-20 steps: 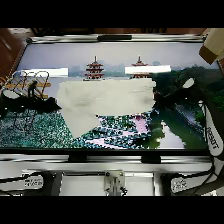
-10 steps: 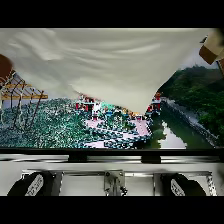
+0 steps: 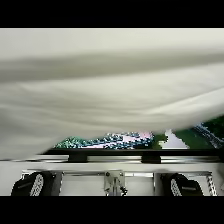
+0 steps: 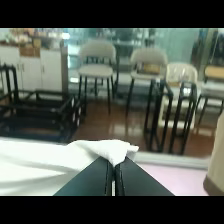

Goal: Fold the shirts.

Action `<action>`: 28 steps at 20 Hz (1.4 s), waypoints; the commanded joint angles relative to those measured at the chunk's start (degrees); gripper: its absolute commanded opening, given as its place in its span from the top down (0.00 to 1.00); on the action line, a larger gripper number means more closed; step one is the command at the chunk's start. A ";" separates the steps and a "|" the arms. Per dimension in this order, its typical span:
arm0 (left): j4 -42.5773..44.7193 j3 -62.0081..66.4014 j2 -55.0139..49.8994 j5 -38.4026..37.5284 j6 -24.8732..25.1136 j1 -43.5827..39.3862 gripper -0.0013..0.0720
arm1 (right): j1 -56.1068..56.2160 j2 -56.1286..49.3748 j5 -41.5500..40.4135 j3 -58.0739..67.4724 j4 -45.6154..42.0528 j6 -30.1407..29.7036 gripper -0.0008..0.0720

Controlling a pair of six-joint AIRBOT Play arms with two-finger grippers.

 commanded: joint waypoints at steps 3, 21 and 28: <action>1.64 -5.75 -4.31 -18.01 1.44 0.00 0.93 | -0.02 -7.08 20.39 -0.04 -4.24 1.81 0.90; -8.52 -29.66 -54.99 32.17 13.33 -14.47 0.93 | 0.17 -59.67 -35.10 -15.82 8.37 7.76 0.90; -9.31 -29.68 -64.74 36.17 10.29 -17.31 0.93 | 4.20 -68.32 -37.18 -15.82 5.60 -0.11 0.90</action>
